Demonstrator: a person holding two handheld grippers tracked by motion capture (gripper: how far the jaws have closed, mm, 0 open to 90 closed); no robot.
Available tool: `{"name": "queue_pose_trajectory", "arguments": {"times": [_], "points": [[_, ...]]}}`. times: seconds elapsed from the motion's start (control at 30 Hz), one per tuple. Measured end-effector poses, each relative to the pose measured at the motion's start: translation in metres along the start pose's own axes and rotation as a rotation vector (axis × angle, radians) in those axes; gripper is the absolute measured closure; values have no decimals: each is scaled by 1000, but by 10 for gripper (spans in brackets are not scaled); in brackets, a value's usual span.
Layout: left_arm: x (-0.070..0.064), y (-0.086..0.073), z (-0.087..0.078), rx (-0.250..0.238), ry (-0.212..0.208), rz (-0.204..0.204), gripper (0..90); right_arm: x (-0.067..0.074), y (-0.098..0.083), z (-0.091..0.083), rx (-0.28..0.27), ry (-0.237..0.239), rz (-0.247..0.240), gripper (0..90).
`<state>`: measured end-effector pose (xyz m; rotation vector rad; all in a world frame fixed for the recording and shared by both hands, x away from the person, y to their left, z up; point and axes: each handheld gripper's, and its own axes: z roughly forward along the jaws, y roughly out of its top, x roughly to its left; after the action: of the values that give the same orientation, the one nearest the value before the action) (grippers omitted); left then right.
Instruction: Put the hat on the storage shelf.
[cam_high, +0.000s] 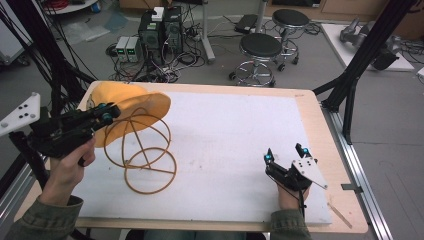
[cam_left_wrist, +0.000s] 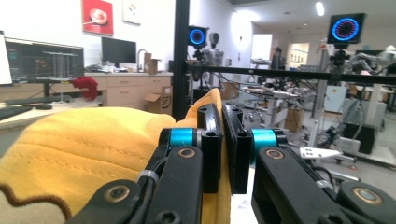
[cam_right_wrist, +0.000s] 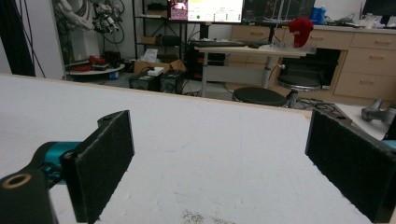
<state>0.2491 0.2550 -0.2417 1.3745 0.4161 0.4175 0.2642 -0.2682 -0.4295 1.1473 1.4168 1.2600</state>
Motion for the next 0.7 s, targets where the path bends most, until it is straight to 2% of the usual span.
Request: {"name": "queue_pose_trajectory", "arguments": {"times": [0.27, 0.37, 0.53, 0.7], "points": [[-16, -11, -2, 31, -51, 6, 864, 0, 0, 0, -1, -1, -4, 68], [-19, -14, 1, 57, -67, 10, 864, 0, 0, 0, -2, 2, -4, 69], [-29, -21, 7, 121, -91, 47, 864, 0, 0, 0, -1, -1, -2, 68], [-33, -28, 9, 168, -116, 63, 864, 0, 0, 0, 3, 2, -2, 68]]}}
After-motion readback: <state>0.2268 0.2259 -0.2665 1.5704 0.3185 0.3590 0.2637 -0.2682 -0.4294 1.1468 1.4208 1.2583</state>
